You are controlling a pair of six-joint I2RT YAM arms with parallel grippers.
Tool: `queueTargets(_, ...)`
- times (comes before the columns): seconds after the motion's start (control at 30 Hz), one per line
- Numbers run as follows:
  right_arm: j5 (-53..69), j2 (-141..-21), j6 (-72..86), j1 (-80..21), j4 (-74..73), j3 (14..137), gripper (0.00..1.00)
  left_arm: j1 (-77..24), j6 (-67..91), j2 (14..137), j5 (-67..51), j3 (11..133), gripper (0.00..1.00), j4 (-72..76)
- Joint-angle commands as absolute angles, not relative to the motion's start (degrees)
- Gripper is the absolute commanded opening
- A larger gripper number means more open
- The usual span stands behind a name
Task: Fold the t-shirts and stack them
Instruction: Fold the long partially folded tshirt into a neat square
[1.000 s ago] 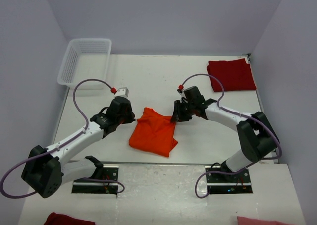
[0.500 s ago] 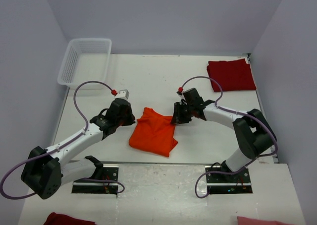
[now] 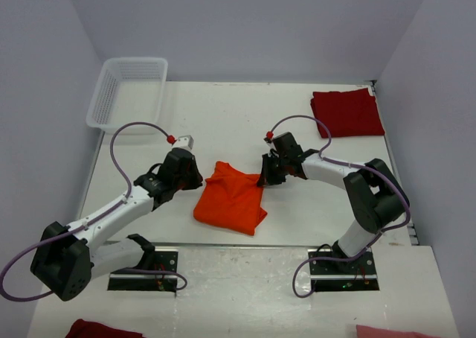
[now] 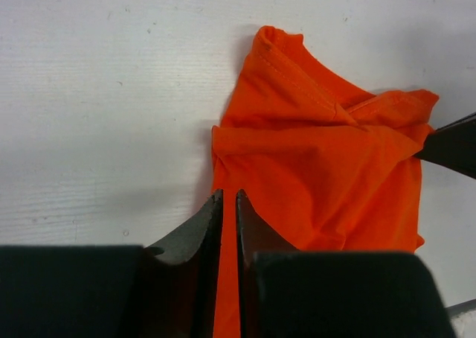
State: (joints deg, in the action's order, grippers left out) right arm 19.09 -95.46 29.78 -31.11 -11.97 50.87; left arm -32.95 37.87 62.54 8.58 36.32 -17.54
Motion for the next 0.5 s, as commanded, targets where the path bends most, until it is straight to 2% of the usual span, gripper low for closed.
queueTargets(0.0, 19.34, -94.23, 29.27, -31.38, -10.63, 53.00, 0.00, -32.34, 37.44, 65.38, 7.47, 37.09, 0.14, -14.86)
queueTargets(0.03, 19.34, -93.87, 29.09, -31.38, -11.07, 53.00, 0.00, -32.43, 37.44, 66.09, 7.04, 37.35, 0.19, -14.51)
queueTargets(0.13, 18.90, -92.21, 28.92, -31.38, -12.04, 53.00, 0.00, -32.43, 37.27, 69.42, 6.24, 38.23, 0.27, -13.54)
queueTargets(0.23, 18.72, -90.36, 28.57, -31.55, -13.09, 53.09, 0.00, -32.34, 37.18, 71.71, 5.98, 39.55, 0.42, -12.48)
queueTargets(0.47, 18.81, -89.21, 28.04, -31.64, -14.33, 53.61, 0.00, -32.26, 36.83, 75.93, 5.45, 40.43, 0.45, -8.97)
